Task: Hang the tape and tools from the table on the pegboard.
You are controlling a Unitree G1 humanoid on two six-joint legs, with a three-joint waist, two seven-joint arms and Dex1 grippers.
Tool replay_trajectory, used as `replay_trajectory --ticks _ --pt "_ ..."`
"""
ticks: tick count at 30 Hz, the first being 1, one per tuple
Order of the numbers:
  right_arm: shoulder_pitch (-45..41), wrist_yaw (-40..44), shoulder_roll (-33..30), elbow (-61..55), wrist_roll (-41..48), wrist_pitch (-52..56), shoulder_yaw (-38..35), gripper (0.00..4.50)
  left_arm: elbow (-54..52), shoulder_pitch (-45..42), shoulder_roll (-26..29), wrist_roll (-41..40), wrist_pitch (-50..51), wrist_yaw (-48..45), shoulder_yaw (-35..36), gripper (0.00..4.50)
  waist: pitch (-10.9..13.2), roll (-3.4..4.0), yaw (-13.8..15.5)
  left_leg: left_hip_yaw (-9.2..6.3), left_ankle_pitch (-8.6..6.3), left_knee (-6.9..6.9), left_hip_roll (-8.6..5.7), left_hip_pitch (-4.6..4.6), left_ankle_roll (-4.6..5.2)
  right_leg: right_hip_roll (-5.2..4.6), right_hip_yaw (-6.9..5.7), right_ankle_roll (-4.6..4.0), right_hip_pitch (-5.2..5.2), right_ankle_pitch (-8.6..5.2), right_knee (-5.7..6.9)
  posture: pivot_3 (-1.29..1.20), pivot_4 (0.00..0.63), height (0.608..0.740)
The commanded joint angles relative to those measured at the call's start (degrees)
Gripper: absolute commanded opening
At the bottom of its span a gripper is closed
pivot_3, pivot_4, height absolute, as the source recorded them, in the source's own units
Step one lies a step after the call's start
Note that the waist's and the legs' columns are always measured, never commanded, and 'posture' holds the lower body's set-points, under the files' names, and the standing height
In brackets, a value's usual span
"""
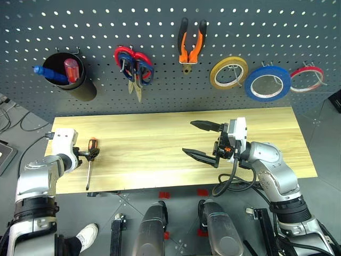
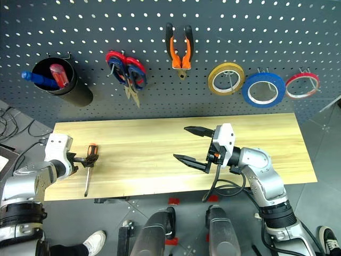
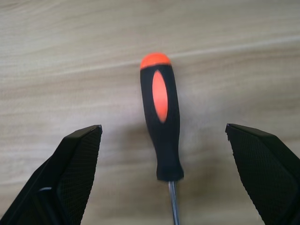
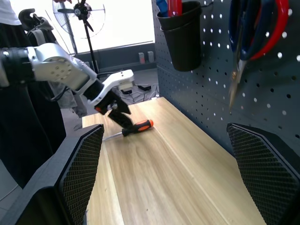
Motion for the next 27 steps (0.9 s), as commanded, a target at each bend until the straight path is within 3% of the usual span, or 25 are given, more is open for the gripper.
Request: replay_trajectory --ticks 1,12,16,24,27 --pt "0.51 -0.29 -0.32 -2.94 1.11 0.26 -0.59 4.50 5.48 -2.24 2.03 1.06 -1.22 -0.15 -1.24 4.47 0.16 -0.09 -0.16 0.05 0.00 0.00 0.00 0.00 0.00 0.03 0.00 0.00 -0.05 0.00 0.01 -0.11 0.459 0.740" --pt "2.10 -0.40 -1.43 -4.93 1.67 1.93 -0.76 4.50 20.92 -9.87 4.79 4.23 -5.84 -4.28 -7.97 4.47 0.96 -0.17 -0.02 0.25 0.01 0.02 0.03 -0.14 -0.02 0.05 0.01 0.01 -0.33 0.00 0.21 -0.12 0.476 0.740" --pt "2.46 -0.42 -1.73 -5.14 1.82 2.05 -0.79 4.50 24.85 -12.76 5.47 4.64 -7.35 -4.80 -8.79 3.65 1.18 -0.19 -0.03 0.37 0.02 0.02 0.03 -0.16 -0.02 0.04 0.07 0.02 -0.50 0.00 0.40 -0.12 0.474 0.740" --pt "2.25 -0.49 -1.70 -4.53 1.49 1.37 -0.64 4.50 28.06 -15.13 5.64 5.26 -9.09 -5.77 -9.74 1.15 1.45 -0.30 -0.09 0.66 0.15 0.02 0.08 -0.18 -0.25 0.03 0.24 0.03 -0.68 0.00 0.51 -0.12 0.462 0.740" --pt "2.34 -0.30 -1.82 -4.50 1.51 1.23 -0.68 4.50 27.47 -14.83 5.54 5.26 -9.29 -6.94 -10.22 0.97 1.45 -0.29 -0.08 0.68 0.15 0.01 0.09 -0.18 -0.26 0.03 0.24 0.03 -0.69 0.00 0.50 -0.12 0.454 0.740"
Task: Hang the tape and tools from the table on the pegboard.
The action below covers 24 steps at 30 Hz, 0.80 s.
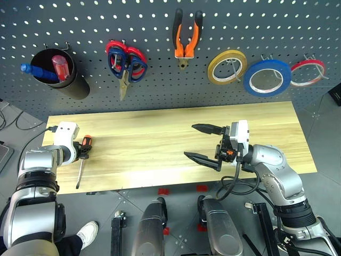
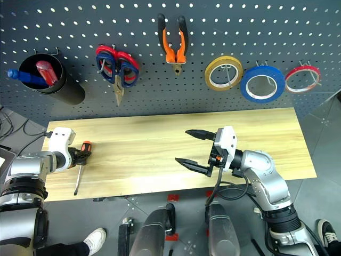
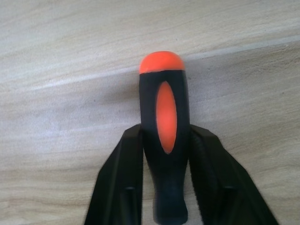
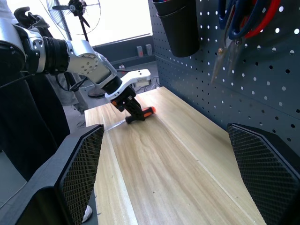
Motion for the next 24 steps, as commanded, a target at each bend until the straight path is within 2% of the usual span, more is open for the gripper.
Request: replay_trajectory --ticks 1,7,10,16,20,24 --pt "0.48 0.13 -0.23 -2.20 0.49 -0.99 -0.60 4.50 0.04 1.01 1.01 0.56 -0.19 -1.33 -0.71 0.97 0.00 0.00 0.04 0.00 0.00 0.00 0.00 0.00 0.00 0.00 0.00 0.00 0.00 0.00 0.00 -0.12 0.448 0.740" --pt "0.23 0.78 -0.02 -1.64 1.12 -1.65 -1.01 4.50 -12.07 7.37 0.70 -2.86 5.78 -1.22 2.53 0.97 -0.01 -0.01 -0.04 0.03 0.01 0.00 0.01 -0.01 -0.02 -0.05 0.00 0.00 0.00 0.00 -0.06 -0.12 0.420 0.740" --pt "-0.03 2.42 0.03 -0.74 1.96 -2.95 -1.41 4.50 -28.22 15.11 -0.22 -6.69 12.00 -0.74 5.87 0.97 -0.04 -0.06 -0.24 0.02 0.02 -0.02 0.07 -0.03 -0.04 -0.05 -0.02 0.00 0.01 0.00 -0.08 -0.11 0.395 0.740" --pt "-1.11 3.97 0.80 2.05 1.42 -6.14 -1.61 4.50 -49.75 22.45 -0.34 -10.29 16.73 0.98 9.26 0.97 -0.19 -0.24 0.38 -0.32 0.16 -0.03 0.10 -0.16 -0.30 -0.06 -0.12 -0.01 0.03 0.01 -0.14 -0.10 0.342 0.740" --pt "-1.86 3.99 0.87 3.69 0.78 -8.36 -2.31 4.50 -61.56 21.56 1.71 -14.55 21.53 -0.14 11.77 0.97 -0.57 -0.36 0.89 -0.56 0.26 -0.02 0.06 -0.31 -0.47 -0.06 -0.31 -0.02 0.02 0.02 -0.16 -0.09 0.290 0.740" --pt "-2.75 2.95 1.25 4.28 1.06 -8.99 -2.94 4.50 -67.24 15.76 7.46 -20.37 26.10 -4.42 13.36 0.97 -1.54 -0.57 1.14 -0.88 0.41 -0.05 0.05 -0.44 -0.71 0.01 -0.59 -0.03 0.00 0.02 -0.22 -0.08 0.248 0.740"
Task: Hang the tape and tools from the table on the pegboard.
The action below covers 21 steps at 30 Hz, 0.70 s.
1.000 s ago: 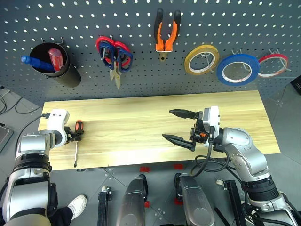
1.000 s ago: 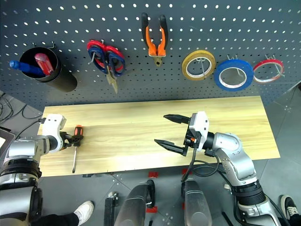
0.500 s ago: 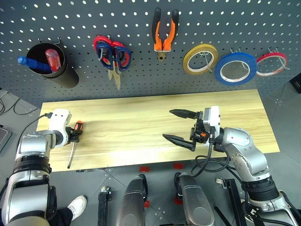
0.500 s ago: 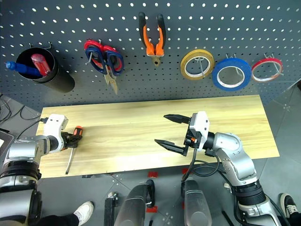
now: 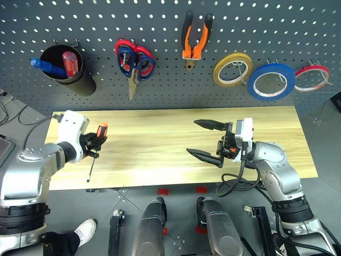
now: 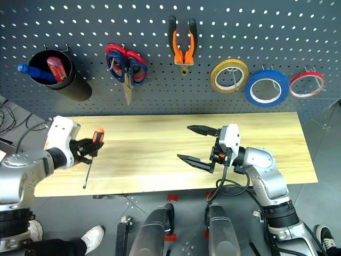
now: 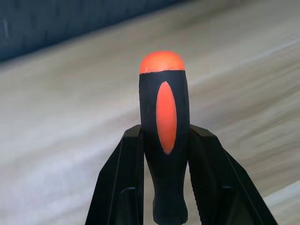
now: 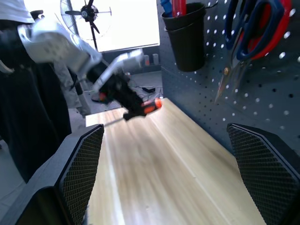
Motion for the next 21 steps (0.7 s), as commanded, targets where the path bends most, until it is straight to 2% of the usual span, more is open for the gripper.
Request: replay_trajectory --ticks 1,6,11,15,21 --pt "-0.88 -0.78 0.61 -0.85 0.90 -1.21 -1.82 4.50 -5.15 -6.27 5.48 -5.90 3.73 -3.80 4.51 0.97 -0.53 -0.07 0.22 -0.03 0.02 -0.01 0.00 -0.01 -0.04 0.01 -0.06 0.00 0.00 0.00 0.00 -0.07 0.243 0.740" --pt "-2.03 -3.33 2.73 -2.05 4.05 1.45 -3.30 4.50 -1.70 -15.64 11.20 -9.61 4.43 -7.19 4.34 0.97 -2.67 -0.06 0.24 -0.14 0.05 -0.11 0.00 -0.06 -0.08 0.04 -0.49 0.00 0.07 0.00 -0.24 -0.06 0.209 0.740" --pt "-3.07 -5.30 4.45 -3.27 6.26 3.33 -4.01 4.50 -0.73 -19.16 12.71 -11.47 4.31 -8.15 3.43 0.97 -3.96 -0.09 0.35 -0.19 0.06 -0.11 -0.02 -0.06 -0.08 0.04 -0.60 0.00 0.14 0.00 -0.28 -0.07 0.186 0.740" --pt "-4.51 -6.73 5.85 -3.48 7.11 3.51 -4.66 4.50 3.58 -27.12 11.69 -10.99 2.40 -5.58 2.23 0.97 -4.28 -0.30 0.64 -0.29 0.08 -0.03 -0.03 -0.06 -0.10 0.08 -0.69 0.00 0.18 0.00 -0.22 -0.07 0.177 0.740" --pt "-6.54 -8.79 7.35 -2.72 6.37 3.37 -4.72 4.50 15.26 -40.79 6.77 -6.20 -5.40 0.65 -1.27 0.97 -5.84 -0.42 0.62 -0.37 0.09 0.00 -0.18 -0.14 -0.10 0.09 -0.80 0.00 0.21 0.00 -0.30 -0.07 0.163 0.740"
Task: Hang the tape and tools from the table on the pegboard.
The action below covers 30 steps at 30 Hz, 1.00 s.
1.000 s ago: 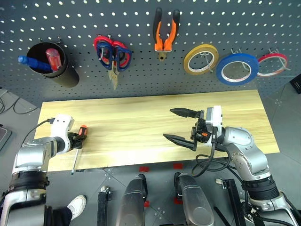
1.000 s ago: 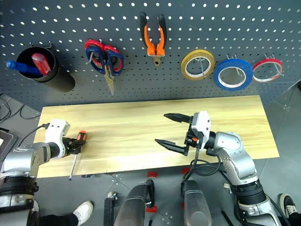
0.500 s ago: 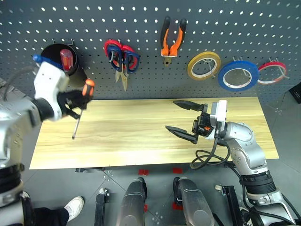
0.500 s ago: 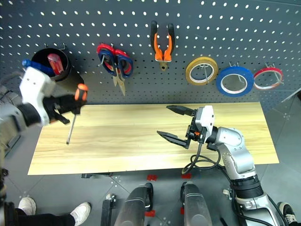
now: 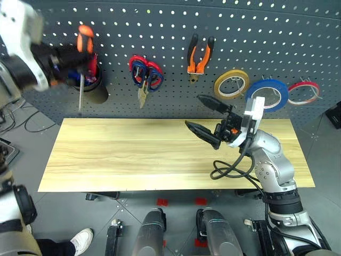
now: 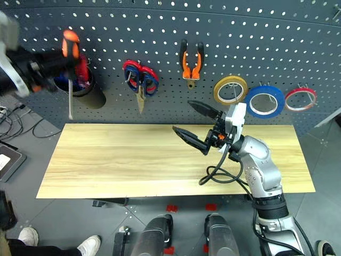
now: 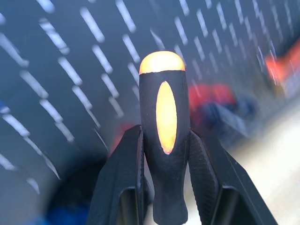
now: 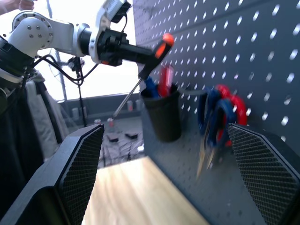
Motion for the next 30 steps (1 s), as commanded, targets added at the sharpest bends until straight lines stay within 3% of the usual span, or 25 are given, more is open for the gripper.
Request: replay_trajectory --ticks 1,7,13,30 --pt "-0.60 -0.57 0.29 -1.81 0.32 -0.88 -0.87 4.50 4.55 -5.37 -1.20 3.29 -5.94 2.87 -1.15 0.97 -0.53 0.03 -0.14 0.01 0.00 0.00 0.00 0.00 0.00 0.00 0.01 0.00 0.01 0.00 0.00 -0.07 0.163 0.740" --pt "-0.41 -0.65 0.35 -1.34 -0.98 -1.78 -0.49 4.50 13.94 -14.48 -5.45 6.25 -12.25 6.37 -2.20 0.97 -1.00 0.03 -0.26 -0.01 0.00 0.03 0.00 0.01 0.01 0.03 -0.01 0.00 -0.01 0.00 0.08 -0.09 0.163 0.740" --pt "0.20 -1.01 -0.02 -1.89 -1.67 -1.88 -0.49 4.50 17.65 -15.46 -5.77 8.62 -16.36 7.06 -2.42 0.97 -1.16 0.05 -0.31 0.00 0.01 0.09 0.00 0.02 0.01 0.03 -0.02 0.00 -0.06 0.00 0.27 -0.10 0.171 0.740" --pt "2.07 -1.92 -0.59 -2.26 -3.15 -1.91 -0.44 4.50 0.81 5.92 -8.09 5.29 -14.38 11.69 6.01 0.97 -1.38 0.13 -1.35 0.03 0.03 0.10 0.01 0.08 0.05 -0.05 0.03 -0.01 -0.13 0.00 0.55 -0.08 0.196 0.740"
